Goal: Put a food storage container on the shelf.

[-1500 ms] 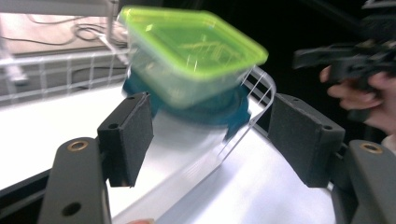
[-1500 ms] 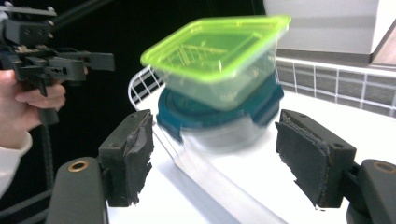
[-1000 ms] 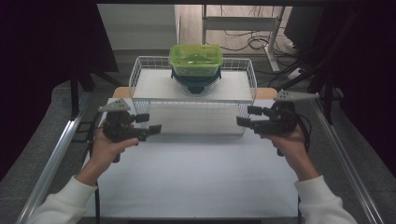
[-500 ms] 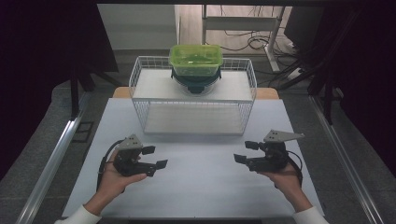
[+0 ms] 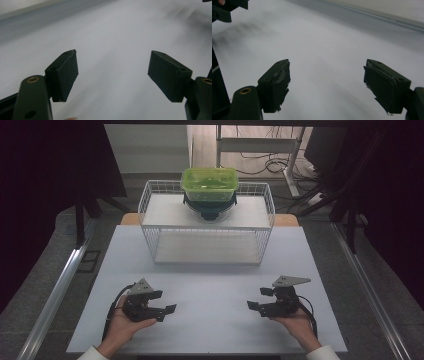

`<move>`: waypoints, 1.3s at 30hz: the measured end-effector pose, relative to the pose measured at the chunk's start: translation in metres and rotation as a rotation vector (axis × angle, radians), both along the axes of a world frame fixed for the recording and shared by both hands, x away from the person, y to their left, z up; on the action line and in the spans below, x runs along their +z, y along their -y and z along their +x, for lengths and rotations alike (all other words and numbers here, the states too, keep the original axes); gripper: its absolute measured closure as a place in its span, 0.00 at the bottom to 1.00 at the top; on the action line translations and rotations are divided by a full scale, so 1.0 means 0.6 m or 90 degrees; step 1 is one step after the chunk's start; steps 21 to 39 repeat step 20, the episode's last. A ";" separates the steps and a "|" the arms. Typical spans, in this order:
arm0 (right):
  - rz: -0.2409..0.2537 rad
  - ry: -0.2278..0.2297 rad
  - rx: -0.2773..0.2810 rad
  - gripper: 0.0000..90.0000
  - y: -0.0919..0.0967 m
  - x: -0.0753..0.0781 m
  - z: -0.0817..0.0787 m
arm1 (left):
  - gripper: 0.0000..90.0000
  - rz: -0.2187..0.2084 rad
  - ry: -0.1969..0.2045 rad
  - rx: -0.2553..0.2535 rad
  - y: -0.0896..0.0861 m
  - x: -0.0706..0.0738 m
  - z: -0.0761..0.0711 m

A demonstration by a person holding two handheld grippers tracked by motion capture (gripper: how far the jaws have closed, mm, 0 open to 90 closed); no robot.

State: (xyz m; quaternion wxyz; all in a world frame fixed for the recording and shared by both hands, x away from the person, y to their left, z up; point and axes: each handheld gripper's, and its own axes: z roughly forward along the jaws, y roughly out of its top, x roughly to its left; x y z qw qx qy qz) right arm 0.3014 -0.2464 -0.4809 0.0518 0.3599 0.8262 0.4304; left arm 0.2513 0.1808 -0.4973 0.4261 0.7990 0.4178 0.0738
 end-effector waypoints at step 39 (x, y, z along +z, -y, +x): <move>-0.019 0.011 -0.022 0.21 -0.002 -0.012 -0.004 | 0.25 0.014 0.000 0.018 0.002 -0.013 0.011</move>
